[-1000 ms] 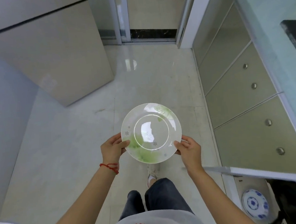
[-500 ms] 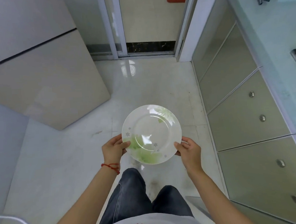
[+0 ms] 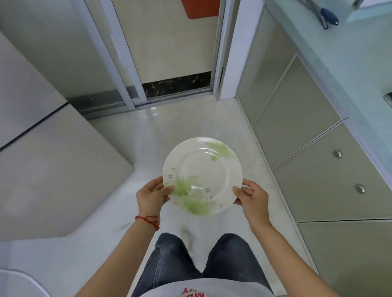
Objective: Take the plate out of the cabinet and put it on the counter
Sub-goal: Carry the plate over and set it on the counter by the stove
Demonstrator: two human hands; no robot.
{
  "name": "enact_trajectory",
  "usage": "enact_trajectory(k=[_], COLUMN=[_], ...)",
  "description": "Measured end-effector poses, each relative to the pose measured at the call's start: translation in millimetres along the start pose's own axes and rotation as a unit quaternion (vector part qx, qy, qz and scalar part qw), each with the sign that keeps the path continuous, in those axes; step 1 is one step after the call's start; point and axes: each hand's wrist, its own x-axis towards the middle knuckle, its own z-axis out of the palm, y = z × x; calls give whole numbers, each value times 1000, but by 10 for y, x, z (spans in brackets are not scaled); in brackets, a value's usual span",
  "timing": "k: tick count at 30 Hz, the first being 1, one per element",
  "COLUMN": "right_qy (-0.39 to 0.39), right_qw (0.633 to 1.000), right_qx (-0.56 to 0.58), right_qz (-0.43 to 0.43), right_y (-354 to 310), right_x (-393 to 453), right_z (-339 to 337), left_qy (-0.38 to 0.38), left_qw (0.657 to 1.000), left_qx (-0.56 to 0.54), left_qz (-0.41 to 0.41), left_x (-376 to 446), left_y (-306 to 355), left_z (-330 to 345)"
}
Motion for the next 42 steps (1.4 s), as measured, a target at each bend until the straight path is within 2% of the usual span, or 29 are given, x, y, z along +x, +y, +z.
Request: enact_trajectory(k=[9,21,28,36,42], right_qy=[41,79,106,187,276], right_qw=[999,996,992,976,946], right_qx=[24,45,66,110,164], right_qz=[11,8,10,30,34], right_y=[-401,-1118,-1378,-1600,-1800], right_x=[821,2303,2824,3251,3465], right_z=[138,-287,-470,-495,-474], left_qy=[-44,-64,-82,-153,-233], left_qw=[999,996,993,978,952], left_qx=[29,58,81,139,200], left_qz=[-14,3,-3,-20,-18], left_x=[791,1707,2048,2599,2986], left_y=[473,1037,1265,1576,1834], left_z=[576,2179,2793,3471,4087])
